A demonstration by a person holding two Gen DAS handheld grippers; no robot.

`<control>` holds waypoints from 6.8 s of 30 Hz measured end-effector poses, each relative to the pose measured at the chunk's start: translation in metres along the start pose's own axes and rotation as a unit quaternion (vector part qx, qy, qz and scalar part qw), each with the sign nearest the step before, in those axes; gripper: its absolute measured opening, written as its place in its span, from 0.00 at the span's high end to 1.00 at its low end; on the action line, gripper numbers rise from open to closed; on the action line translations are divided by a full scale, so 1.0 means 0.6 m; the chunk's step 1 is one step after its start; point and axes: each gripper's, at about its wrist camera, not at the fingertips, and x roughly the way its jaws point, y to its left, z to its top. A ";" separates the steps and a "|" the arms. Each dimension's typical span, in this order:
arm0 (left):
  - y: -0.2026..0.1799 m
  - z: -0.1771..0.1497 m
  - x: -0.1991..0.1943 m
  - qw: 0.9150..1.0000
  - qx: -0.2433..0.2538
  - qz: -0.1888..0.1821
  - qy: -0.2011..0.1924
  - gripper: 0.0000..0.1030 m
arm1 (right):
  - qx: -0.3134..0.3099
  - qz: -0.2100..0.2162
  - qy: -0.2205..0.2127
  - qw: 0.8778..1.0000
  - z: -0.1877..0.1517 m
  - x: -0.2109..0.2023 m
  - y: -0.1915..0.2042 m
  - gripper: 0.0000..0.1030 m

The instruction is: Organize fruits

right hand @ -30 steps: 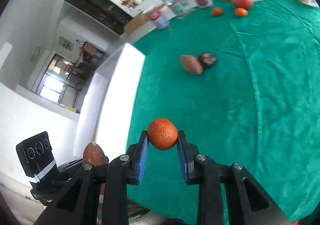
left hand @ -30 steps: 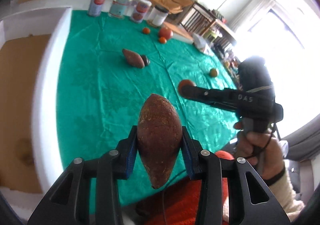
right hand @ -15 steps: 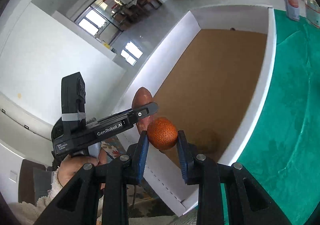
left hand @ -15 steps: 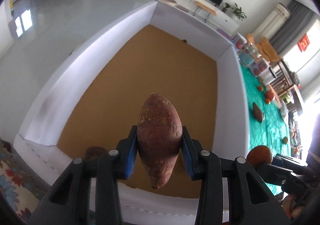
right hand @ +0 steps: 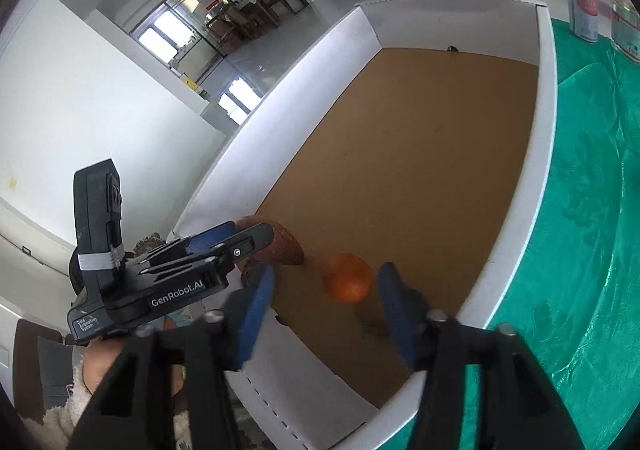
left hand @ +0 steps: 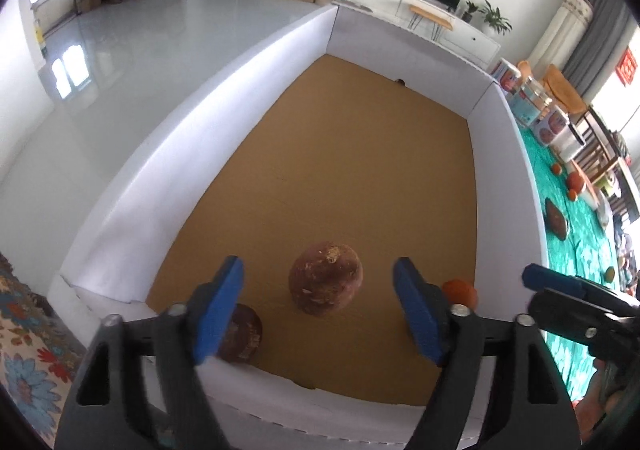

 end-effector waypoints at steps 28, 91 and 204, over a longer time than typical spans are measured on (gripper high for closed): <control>-0.581 -0.171 0.160 0.959 0.235 -0.154 0.033 0.08 | 0.253 -0.426 -0.146 0.856 -0.315 -0.386 -0.522 0.04; -0.599 -0.182 0.207 0.954 0.287 -0.089 -0.005 0.00 | 0.254 -0.445 -0.126 0.849 -0.315 -0.366 -0.529 0.00; -0.591 -0.055 0.254 0.941 0.282 -0.133 0.130 0.31 | 0.375 -0.349 -0.267 0.816 -0.311 -0.680 -0.787 0.00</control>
